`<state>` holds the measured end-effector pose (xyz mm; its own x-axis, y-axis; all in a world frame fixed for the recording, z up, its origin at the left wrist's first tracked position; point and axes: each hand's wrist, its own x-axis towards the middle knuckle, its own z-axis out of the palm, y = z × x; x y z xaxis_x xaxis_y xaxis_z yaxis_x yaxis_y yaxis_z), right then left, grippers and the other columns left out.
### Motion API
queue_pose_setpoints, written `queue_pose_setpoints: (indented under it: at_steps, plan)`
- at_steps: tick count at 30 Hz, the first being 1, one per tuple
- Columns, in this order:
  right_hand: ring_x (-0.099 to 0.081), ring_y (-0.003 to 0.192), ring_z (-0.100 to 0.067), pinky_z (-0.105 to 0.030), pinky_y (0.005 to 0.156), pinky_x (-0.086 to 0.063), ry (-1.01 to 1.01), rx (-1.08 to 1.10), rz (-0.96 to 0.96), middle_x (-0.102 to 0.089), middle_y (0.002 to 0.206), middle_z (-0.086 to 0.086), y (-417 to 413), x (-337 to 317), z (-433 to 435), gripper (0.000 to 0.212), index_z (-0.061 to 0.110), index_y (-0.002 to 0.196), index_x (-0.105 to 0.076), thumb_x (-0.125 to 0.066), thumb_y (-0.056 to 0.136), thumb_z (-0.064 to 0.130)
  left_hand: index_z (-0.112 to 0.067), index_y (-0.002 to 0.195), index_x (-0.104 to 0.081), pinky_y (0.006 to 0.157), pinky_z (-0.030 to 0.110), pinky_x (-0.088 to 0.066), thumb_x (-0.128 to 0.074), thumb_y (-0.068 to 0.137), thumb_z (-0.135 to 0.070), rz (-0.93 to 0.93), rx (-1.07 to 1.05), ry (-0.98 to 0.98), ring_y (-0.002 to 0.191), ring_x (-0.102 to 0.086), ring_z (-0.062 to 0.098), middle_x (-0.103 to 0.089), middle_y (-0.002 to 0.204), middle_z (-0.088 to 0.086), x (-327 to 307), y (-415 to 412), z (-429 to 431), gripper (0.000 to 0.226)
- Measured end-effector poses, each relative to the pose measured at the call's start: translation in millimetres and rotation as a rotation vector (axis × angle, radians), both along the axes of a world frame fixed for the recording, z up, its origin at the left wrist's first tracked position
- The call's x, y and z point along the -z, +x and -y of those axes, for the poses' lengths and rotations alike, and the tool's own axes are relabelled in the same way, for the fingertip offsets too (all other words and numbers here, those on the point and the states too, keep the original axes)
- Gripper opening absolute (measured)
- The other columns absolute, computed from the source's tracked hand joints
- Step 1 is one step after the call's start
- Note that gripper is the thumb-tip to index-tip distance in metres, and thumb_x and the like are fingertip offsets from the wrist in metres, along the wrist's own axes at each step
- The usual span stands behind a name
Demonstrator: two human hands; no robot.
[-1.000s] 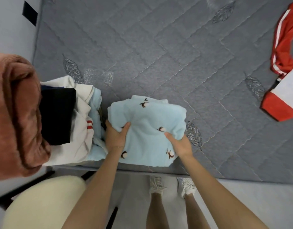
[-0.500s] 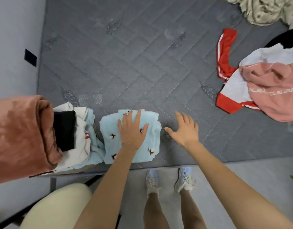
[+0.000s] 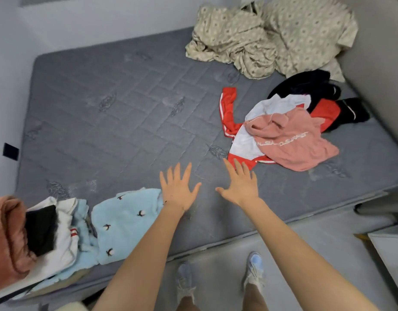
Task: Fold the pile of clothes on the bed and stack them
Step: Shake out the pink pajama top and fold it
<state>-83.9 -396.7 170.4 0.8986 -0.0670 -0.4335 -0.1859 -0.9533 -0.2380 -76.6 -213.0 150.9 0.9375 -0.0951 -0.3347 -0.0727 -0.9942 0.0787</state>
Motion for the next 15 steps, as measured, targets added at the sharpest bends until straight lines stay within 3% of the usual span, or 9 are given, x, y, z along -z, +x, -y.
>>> queue_pose_setpoints:
  at_steps: [9, 15]
  plan:
    - [-0.008, 0.147, -0.026, -0.046, 0.116, -0.015, -0.036, -0.016, 0.07, -0.009, 0.16, -0.004, 7.1, -21.9, 164.7, 0.086, 0.031, 0.152, -0.006, -0.058, 0.087, 0.05, -0.033, 0.152, -0.006, 0.117, 0.05, 0.005, -0.029, 0.095, -0.061, 0.088, 0.013, -0.113, 0.147, -0.004, 0.026, -0.007, 0.16, 0.005, -33.1, 12.7, 173.2, 0.068]
    - [-0.012, 0.145, -0.029, -0.046, 0.115, -0.013, -0.062, 0.002, 0.042, -0.015, 0.158, -0.005, 18.1, -22.3, 231.6, 0.083, 0.027, 0.152, -0.008, -0.058, 0.088, 0.044, -0.031, 0.152, -0.009, 0.117, 0.051, 0.005, -0.031, 0.095, -0.058, 0.077, 0.052, -0.098, 0.147, -0.003, 0.027, -0.008, 0.16, 0.006, -42.2, 29.3, 231.8, 0.067]
